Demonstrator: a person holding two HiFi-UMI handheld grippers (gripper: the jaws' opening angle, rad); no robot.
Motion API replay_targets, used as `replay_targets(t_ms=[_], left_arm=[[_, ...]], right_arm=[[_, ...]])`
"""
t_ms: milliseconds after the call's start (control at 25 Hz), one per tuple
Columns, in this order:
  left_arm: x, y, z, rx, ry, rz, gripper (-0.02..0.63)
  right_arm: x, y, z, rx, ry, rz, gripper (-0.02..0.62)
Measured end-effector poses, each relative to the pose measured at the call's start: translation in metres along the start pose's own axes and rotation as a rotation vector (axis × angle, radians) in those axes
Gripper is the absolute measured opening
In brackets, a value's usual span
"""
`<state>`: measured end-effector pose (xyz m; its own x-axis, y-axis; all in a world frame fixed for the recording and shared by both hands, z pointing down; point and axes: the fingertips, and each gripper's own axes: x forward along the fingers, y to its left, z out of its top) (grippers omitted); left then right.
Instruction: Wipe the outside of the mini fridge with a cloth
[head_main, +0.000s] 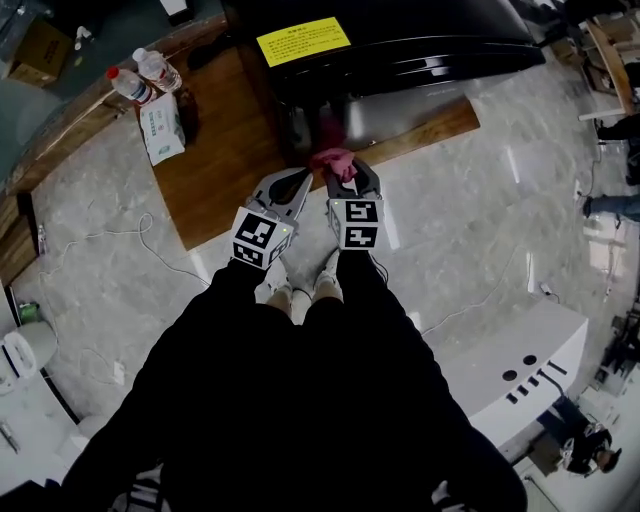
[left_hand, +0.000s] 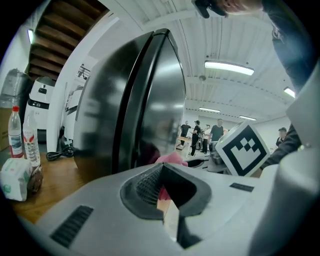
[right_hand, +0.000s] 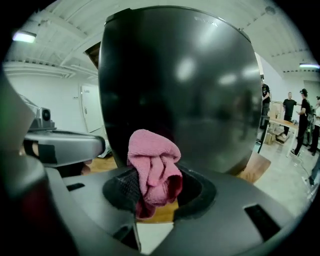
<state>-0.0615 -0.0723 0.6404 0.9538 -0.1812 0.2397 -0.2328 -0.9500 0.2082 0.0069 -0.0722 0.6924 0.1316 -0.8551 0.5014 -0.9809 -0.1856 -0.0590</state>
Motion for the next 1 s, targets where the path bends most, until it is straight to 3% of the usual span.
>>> replay_targets(t_ms=[280,640,1000], left_arm=[[0.006,-0.007,-0.006,-0.021,0.013,-0.040,0.006],[0.043,-0.019,-0.004,-0.005,0.024,-0.030,0.006],[0.097,-0.054,0.001,0.004,0.038,-0.008,0.006]], right_arm=[[0.007,-0.010,-0.001,0.024,0.026,-0.063,0.158],[0.013,-0.037,-0.003,-0.008,0.041,-0.020,0.156],[0.011,-0.119,-0.005,0.010,0.069,-0.020,0.156]])
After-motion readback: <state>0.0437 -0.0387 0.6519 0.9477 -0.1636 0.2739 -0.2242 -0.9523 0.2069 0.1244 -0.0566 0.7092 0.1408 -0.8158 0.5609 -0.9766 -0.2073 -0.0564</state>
